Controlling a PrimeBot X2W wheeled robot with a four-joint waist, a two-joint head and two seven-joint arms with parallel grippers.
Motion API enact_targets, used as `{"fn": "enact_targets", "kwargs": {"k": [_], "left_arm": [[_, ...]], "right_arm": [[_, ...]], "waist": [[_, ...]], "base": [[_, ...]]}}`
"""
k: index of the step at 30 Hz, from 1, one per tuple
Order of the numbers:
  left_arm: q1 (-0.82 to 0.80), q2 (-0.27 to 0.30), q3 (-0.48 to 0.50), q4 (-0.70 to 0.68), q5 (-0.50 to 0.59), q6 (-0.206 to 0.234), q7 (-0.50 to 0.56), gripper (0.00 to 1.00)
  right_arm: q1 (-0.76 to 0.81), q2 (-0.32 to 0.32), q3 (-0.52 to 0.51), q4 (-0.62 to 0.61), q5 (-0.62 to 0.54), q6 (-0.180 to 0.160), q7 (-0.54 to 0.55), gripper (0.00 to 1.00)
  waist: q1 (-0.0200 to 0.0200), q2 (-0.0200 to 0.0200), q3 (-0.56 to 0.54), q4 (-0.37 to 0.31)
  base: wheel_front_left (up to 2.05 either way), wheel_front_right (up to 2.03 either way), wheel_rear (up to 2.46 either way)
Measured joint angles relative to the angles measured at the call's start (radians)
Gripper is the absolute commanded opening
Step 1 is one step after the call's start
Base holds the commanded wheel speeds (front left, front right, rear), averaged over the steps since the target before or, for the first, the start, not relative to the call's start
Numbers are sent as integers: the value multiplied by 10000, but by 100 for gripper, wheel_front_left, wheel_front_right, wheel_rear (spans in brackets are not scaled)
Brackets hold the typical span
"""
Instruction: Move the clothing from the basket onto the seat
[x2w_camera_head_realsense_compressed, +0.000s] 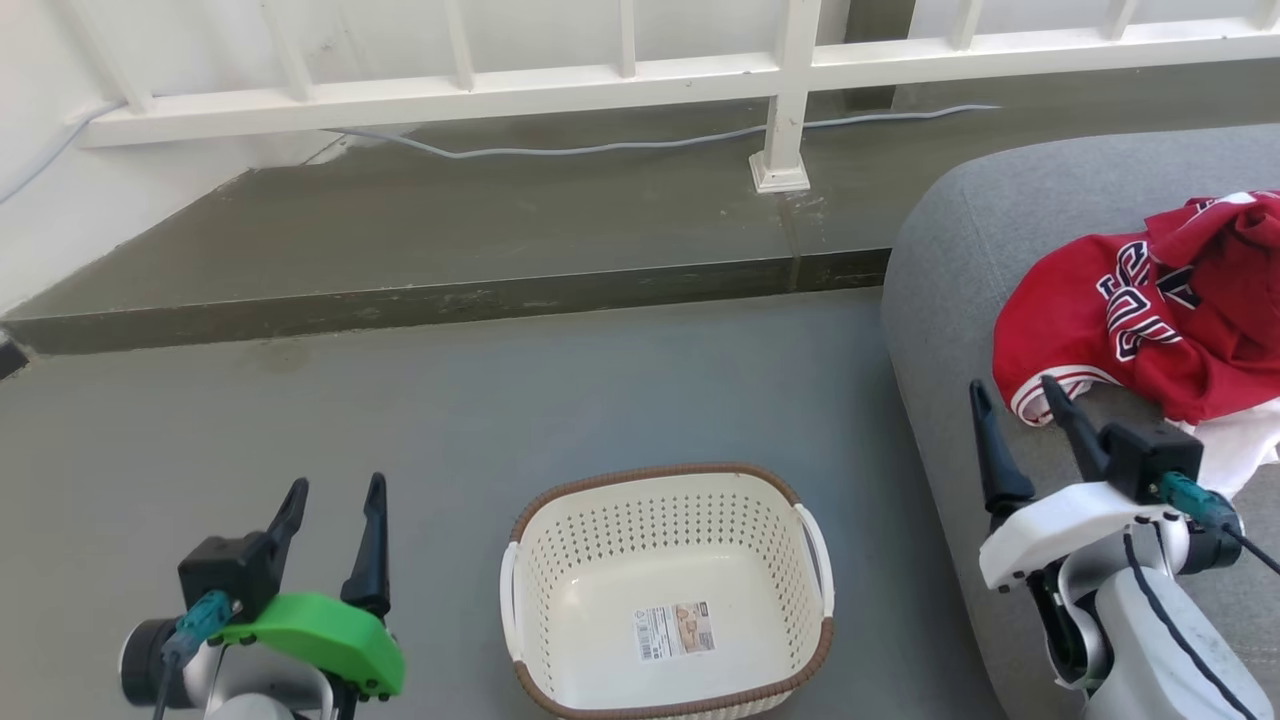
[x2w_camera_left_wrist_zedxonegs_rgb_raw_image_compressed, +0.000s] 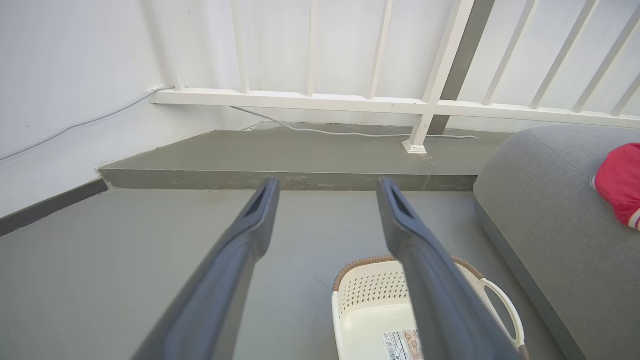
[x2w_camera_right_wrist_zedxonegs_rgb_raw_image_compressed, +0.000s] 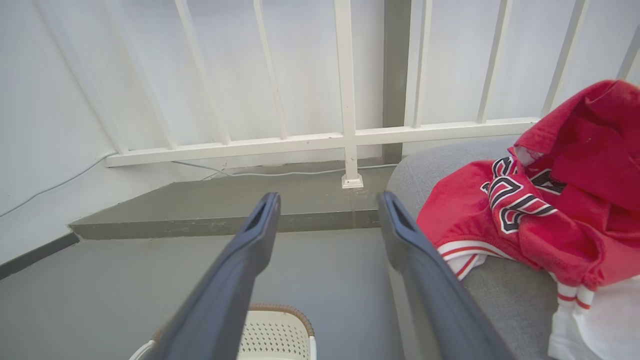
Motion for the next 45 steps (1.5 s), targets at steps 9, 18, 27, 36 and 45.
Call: {"fn": "enact_targets", "kwargs": {"k": [9,18,27,36,45], "left_arm": [[367,-146,616,-431,194,0,-31,100],[457,-268,828,-951,675,0,21,100],[780,-399,940,-1208,846,0,265,100],[939,-575,1131,-1538,1231,0,474,100],[1027,-654,1177,-1770,1381,0,692,0]], "right_arm": [[245,27,-52,-961,-10,-86,-2,100],[574,88,-33,-1419,-10,-88,-2,100],[832,-23,-46,-1787,-10,-186,61,100],[988,-54,-46,-2138,-10,-270,190,100],[1150,-63,-90,-2372,-8,-339,353,0]], "waist": [[0,0,-55,-67],[0,0,-51,-29],[0,0,-58,-1],[0,0,-28,0],[0,0,14,-10]], "base": [[0,0,0],[0,0,0],[0,0,0],[0,0,0],[0,0,0]]}}
